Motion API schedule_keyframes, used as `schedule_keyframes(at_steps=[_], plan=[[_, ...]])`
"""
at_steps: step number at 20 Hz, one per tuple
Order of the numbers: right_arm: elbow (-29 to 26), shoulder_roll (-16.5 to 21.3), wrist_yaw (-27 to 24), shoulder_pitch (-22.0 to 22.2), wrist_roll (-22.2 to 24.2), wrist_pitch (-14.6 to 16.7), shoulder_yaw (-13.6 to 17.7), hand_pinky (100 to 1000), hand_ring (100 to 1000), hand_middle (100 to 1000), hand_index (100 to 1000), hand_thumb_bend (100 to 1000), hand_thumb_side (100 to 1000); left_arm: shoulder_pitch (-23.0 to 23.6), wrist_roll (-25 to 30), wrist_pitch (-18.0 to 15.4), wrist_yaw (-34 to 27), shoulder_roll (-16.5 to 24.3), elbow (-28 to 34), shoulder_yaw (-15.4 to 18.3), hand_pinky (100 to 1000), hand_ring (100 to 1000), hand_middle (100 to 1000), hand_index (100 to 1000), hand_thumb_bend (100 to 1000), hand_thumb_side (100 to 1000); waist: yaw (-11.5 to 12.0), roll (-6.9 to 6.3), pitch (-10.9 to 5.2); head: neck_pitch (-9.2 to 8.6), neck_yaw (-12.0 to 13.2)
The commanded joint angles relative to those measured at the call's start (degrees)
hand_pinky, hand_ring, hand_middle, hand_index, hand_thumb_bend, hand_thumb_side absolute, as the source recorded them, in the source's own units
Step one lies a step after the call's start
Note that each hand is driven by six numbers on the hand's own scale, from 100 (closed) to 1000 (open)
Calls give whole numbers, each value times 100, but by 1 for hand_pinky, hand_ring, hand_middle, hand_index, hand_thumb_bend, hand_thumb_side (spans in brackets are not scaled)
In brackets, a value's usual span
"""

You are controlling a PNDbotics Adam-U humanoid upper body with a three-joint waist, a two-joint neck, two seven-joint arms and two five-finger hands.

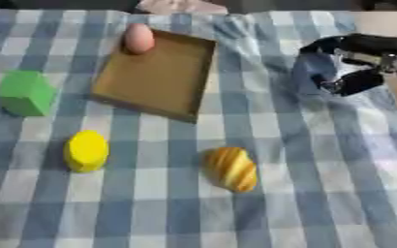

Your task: Pick up objects on the table and place them in the box.

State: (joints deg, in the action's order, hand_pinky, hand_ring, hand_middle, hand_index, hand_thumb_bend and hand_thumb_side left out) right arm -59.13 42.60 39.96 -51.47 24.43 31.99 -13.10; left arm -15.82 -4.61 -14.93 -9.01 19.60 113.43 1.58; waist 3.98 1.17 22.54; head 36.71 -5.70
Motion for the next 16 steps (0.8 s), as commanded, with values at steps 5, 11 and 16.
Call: schedule_keyframes(at_steps=[5, 11, 16], plan=[[-202, 222, -139, 70, -914, -94, 66, 846, 747, 316, 696, 100, 227, -78, 51, 1, 22, 61, 117, -11, 752, 832, 727, 865, 100, 636, -10, -11, -104, -65, 4], [-817, 520, -669, 305, -1453, -232, 132, 807, 629, 229, 630, 100, 181, -79, 73, 8, 23, 68, 117, -14, 753, 833, 728, 864, 100, 635, -25, 5, -153, -55, -3], [-1466, 605, -1360, 90, -1203, -341, 186, 811, 621, 241, 655, 100, 179, -72, 66, 4, 21, 95, 117, -7, 754, 833, 728, 864, 100, 634, -43, 18, -207, -28, -28]])
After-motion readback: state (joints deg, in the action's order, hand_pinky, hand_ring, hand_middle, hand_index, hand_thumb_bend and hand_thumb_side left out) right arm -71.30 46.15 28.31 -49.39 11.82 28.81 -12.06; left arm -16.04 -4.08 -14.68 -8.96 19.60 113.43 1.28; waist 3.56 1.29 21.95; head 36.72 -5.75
